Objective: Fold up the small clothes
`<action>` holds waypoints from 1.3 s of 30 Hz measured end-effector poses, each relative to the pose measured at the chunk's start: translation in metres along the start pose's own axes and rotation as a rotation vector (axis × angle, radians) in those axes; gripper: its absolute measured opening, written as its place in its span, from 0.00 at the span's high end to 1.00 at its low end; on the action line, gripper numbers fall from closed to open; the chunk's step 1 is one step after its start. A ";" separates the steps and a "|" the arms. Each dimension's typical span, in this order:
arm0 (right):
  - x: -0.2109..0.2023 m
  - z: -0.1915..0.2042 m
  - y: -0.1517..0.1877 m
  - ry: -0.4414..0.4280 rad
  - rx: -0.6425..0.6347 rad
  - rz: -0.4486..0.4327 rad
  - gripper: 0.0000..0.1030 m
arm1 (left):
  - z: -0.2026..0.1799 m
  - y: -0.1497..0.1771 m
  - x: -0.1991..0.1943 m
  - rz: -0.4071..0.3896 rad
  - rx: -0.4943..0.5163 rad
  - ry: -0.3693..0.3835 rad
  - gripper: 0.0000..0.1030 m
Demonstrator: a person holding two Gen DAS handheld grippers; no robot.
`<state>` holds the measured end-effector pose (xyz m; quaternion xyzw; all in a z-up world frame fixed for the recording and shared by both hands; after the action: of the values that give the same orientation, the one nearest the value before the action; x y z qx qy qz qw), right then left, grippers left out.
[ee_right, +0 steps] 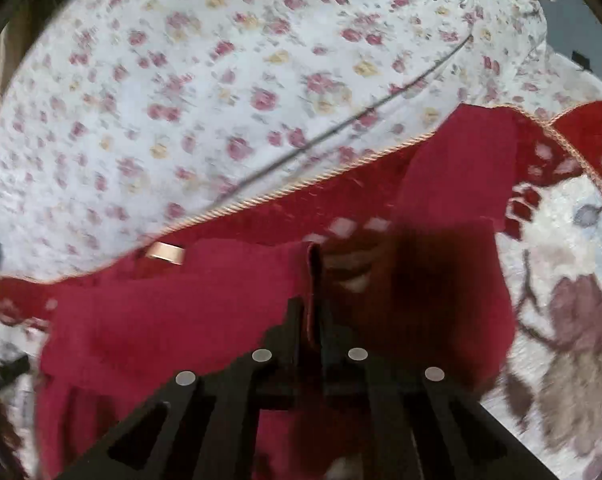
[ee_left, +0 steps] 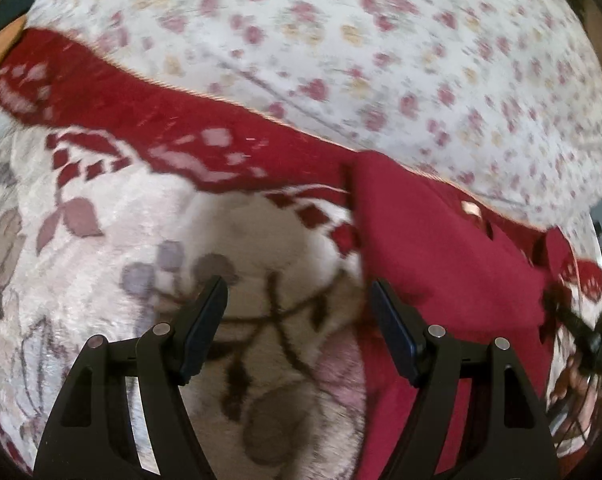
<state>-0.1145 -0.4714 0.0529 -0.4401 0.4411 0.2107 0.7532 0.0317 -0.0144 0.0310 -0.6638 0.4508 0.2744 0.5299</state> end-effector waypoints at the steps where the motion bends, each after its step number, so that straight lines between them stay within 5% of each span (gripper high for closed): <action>1: 0.004 -0.001 0.001 0.001 0.006 0.030 0.93 | 0.005 0.000 0.000 -0.001 -0.020 -0.012 0.28; 5: -0.032 0.012 0.000 -0.055 0.037 -0.026 0.77 | 0.018 -0.004 -0.009 -0.046 -0.057 -0.073 0.28; 7: -0.051 0.034 -0.001 -0.181 0.006 -0.043 0.46 | 0.021 -0.006 -0.013 -0.067 -0.068 -0.086 0.28; 9: -0.059 0.076 0.000 -0.351 -0.068 -0.004 0.44 | 0.026 -0.008 -0.015 -0.067 -0.087 -0.082 0.28; 12: -0.041 0.147 0.019 -0.647 -0.136 0.195 0.44 | 0.033 -0.009 -0.016 -0.068 -0.113 -0.082 0.28; 14: -0.025 0.182 0.038 -0.706 -0.180 0.294 0.44 | 0.039 -0.009 -0.019 -0.075 -0.128 -0.081 0.28; 19: 0.009 0.244 0.072 -0.692 -0.268 0.356 0.44 | 0.054 -0.013 -0.026 -0.092 -0.174 -0.073 0.28; 30: 0.033 0.311 0.085 -0.582 -0.450 0.144 0.39 | 0.062 -0.020 -0.040 -0.140 -0.205 -0.047 0.28; 39: 0.013 0.312 0.100 -0.644 -0.582 0.194 0.32 | 0.043 -0.019 -0.032 -0.127 -0.135 -0.022 0.28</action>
<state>-0.0290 -0.1552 0.0634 -0.5023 0.1453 0.5222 0.6737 0.0390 0.0371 0.0541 -0.7223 0.3825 0.2770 0.5053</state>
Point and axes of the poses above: each gripper's, at about its wrist camera, not at the fingertips, and x roughly the way its jaws point, z to its left, y to its underside, the point moved 1 cm from there along x, roughly the way its jaws point, and after that the axes turned 1 degree about -z, right-handed, at the moved point
